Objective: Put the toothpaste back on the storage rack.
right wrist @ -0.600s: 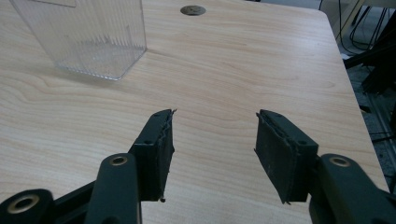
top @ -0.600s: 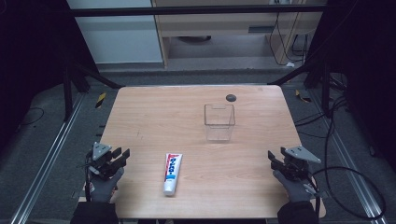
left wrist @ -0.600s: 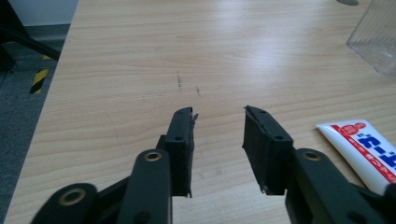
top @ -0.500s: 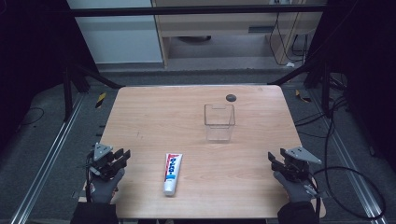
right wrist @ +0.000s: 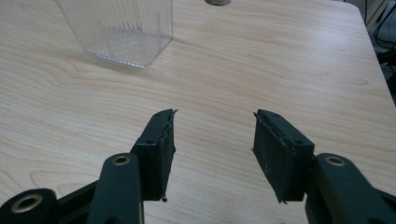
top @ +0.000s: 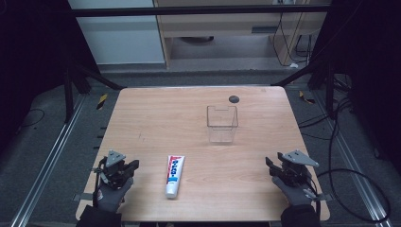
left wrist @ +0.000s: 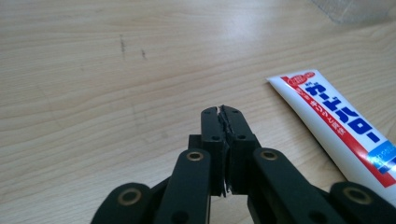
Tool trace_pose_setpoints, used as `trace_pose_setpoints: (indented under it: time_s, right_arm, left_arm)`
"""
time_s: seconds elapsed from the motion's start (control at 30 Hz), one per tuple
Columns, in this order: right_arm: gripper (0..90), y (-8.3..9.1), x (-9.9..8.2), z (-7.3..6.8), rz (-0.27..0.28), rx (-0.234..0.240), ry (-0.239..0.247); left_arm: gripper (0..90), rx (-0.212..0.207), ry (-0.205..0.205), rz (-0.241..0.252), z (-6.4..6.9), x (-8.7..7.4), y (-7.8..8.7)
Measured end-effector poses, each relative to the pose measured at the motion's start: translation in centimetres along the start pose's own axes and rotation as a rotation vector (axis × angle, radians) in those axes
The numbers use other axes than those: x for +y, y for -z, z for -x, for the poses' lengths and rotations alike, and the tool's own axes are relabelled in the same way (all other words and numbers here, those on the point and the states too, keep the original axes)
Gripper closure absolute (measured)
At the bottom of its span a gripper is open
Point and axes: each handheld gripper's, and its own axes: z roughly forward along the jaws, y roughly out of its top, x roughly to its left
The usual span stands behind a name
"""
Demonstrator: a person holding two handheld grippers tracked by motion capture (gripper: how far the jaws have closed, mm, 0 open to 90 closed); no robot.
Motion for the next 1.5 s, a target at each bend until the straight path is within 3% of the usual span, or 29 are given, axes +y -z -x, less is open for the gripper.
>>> trace_pose_setpoints:
  time_s: [0.33, 0.63, 1.0, 1.5]
  right_arm:
    - [45.7, -0.4, 0.0, -0.4, -0.01, 0.007, 0.019]
    - [42.8, -0.8, 0.0, -0.8, -0.023, 0.024, 0.039]
    - [40.0, -1.5, 0.0, -1.6, -0.031, 0.045, 0.059]
    - [37.8, -1.8, 0.0, -1.7, -0.034, 0.046, 0.069]
  left_arm:
    - [89.2, -0.041, -0.059, -0.076, 1.8, 0.5, -2.3]
    - [89.2, -0.065, -0.075, -0.126, 3.1, 1.1, -4.5]
    - [89.2, -0.08, -0.076, -0.141, 4.0, 1.9, -6.2]
    - [89.2, -0.093, -0.097, -0.153, 4.9, 2.7, -7.6]
